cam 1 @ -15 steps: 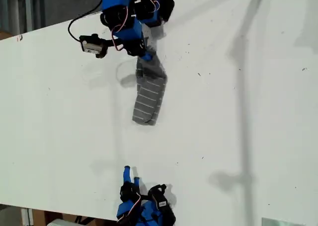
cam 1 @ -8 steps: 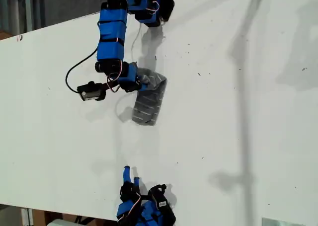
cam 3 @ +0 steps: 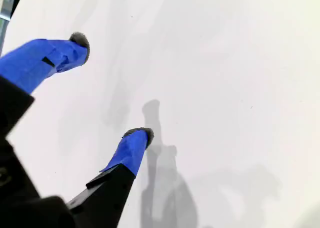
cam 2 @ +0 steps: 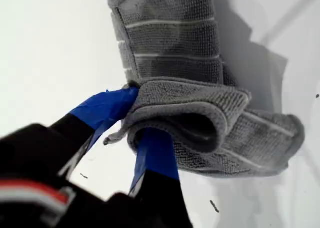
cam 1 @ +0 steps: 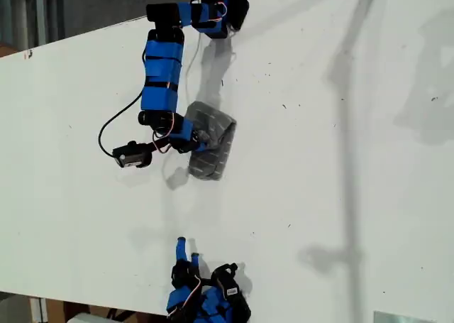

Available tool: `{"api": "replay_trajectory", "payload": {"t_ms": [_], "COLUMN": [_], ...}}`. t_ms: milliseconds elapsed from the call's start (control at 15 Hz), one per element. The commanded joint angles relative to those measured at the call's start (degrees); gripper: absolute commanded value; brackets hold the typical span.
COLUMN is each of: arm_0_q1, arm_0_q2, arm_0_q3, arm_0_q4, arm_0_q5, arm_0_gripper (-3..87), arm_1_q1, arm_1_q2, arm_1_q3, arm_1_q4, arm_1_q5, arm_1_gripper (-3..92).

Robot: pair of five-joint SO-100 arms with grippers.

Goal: Grasp corners of a square towel and fold twice.

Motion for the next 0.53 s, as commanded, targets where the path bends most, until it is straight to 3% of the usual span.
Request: {"api": "replay_trajectory", "payload": {"t_ms": [0,133,400,467], "arm_0_q1": [-0.18,-0.18,-0.18,-0.18], "arm_0_q2": [0.09,0.09,0.09,0.09], "arm_0_q3": [-0.26,-0.26,-0.26,-0.26], "arm_0_q4": [-0.70,-0.70,-0.70,-0.70], "arm_0_q5": [-0.62,-0.62,-0.62,-0.62], "arm_0_gripper": [32.0,32.0,32.0,32.0], "arm_1_q1": [0.35,-0.09,0.35,0.26], "arm_1_q2": [0.00,-1.76,-4.39,-4.57], "arm_1_q3": [-3.43,-3.52,-3.78,-3.60], "arm_1_q4": [-6.68,-12.22,-14.94,-15.47], "arm_1_q5": [-3.08,-5.98,-6.50,-6.86], "arm_1_gripper": [-0.1,-0.1,0.6,11.2]}}
